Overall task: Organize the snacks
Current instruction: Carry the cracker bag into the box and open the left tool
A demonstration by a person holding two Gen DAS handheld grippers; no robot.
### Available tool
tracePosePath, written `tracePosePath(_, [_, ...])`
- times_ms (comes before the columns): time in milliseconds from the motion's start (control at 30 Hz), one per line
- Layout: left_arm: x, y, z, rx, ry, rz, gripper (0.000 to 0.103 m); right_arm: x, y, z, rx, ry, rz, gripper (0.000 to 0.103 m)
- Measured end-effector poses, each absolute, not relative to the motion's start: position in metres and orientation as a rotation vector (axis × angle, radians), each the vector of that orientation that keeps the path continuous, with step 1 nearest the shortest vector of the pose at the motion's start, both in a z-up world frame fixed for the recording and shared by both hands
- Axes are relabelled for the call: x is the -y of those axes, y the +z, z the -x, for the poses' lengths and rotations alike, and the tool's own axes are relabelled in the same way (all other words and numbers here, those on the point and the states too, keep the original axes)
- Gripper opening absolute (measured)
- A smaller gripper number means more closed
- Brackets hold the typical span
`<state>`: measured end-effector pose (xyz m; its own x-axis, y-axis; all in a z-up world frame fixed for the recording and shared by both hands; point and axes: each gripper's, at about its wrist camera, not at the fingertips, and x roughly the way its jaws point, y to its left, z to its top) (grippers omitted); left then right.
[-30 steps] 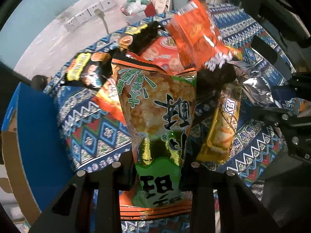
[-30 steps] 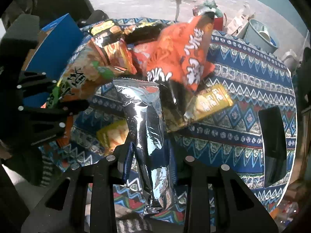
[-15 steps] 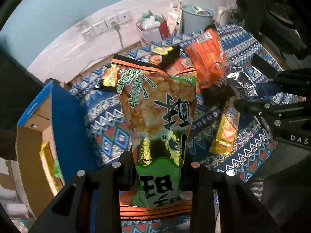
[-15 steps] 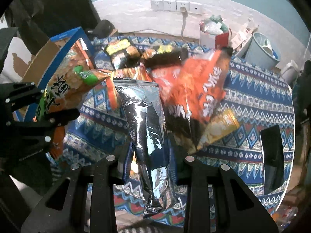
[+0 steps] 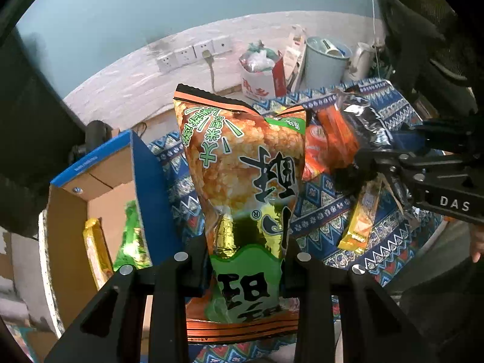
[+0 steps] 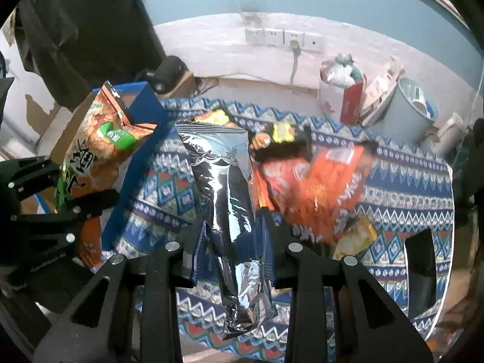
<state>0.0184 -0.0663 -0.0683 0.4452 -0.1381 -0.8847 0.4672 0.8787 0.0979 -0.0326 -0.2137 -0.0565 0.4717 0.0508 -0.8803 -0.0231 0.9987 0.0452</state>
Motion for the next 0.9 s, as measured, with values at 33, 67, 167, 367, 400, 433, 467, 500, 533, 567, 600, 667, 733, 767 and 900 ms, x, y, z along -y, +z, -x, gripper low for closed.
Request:
tracePosePath(33, [0.064, -0.065, -0.018, -1.032, -0.380, -0.357, 0.032, 0.211, -0.055, 0.031, -1.074, 0.048, -0.029, 0.030])
tracePosePath(67, [0.062, -0.063, -0.017, -1.021, -0.376, -0.363, 0.032, 0.208, -0.052, 0.028, -1.067, 0.049, -0.028, 0.030])
tracePosePath(167, [0.056, -0.056, -0.016, -0.981, -0.357, -0.382, 0.032, 0.200, -0.047, 0.023, -1.053, 0.055, -0.026, 0.030])
tracePosePath(367, [0.038, -0.049, -0.018, -0.975, -0.358, -0.349, 0.032, 0.180, -0.038, 0.010, -1.026, 0.076, -0.022, 0.030])
tracePosePath(400, [0.034, -0.048, -0.018, -0.974, -0.355, -0.342, 0.032, 0.177, -0.037, 0.007, -1.026, 0.080, -0.021, 0.030])
tracePosePath(433, [0.029, -0.046, -0.019, -0.972, -0.353, -0.336, 0.032, 0.173, -0.037, 0.005, -1.026, 0.086, -0.021, 0.030])
tracePosePath(467, [0.024, -0.044, -0.020, -0.970, -0.349, -0.329, 0.032, 0.169, -0.036, 0.002, -1.027, 0.093, -0.019, 0.030])
tracePosePath(500, [0.020, -0.044, -0.020, -0.969, -0.345, -0.322, 0.032, 0.164, -0.036, -0.001, -1.026, 0.097, -0.014, 0.030])
tracePosePath(533, [0.016, -0.043, -0.020, -0.966, -0.340, -0.315, 0.032, 0.160, -0.035, -0.003, -1.025, 0.103, -0.009, 0.030])
tracePosePath(567, [0.011, -0.042, -0.021, -0.964, -0.334, -0.306, 0.032, 0.155, -0.035, -0.006, -1.026, 0.109, -0.006, 0.030])
tracePosePath(600, [0.005, -0.041, -0.023, -0.963, -0.327, -0.299, 0.032, 0.151, -0.035, -0.009, -1.026, 0.114, -0.004, 0.030])
tracePosePath(667, [-0.004, -0.040, -0.025, -0.960, -0.314, -0.286, 0.032, 0.142, -0.035, -0.013, -1.024, 0.123, 0.002, 0.030])
tracePosePath(733, [-0.015, -0.040, -0.028, -0.960, -0.297, -0.273, 0.032, 0.134, -0.034, -0.018, -1.024, 0.133, 0.005, 0.030])
tracePosePath(767, [-0.022, -0.040, -0.030, -0.960, -0.288, -0.263, 0.032, 0.130, -0.034, -0.021, -1.024, 0.139, 0.007, 0.030])
tracePosePath(900, [-0.044, -0.043, -0.036, -0.964, -0.254, -0.240, 0.032, 0.111, -0.035, -0.033, -1.026, 0.157, 0.020, 0.030])
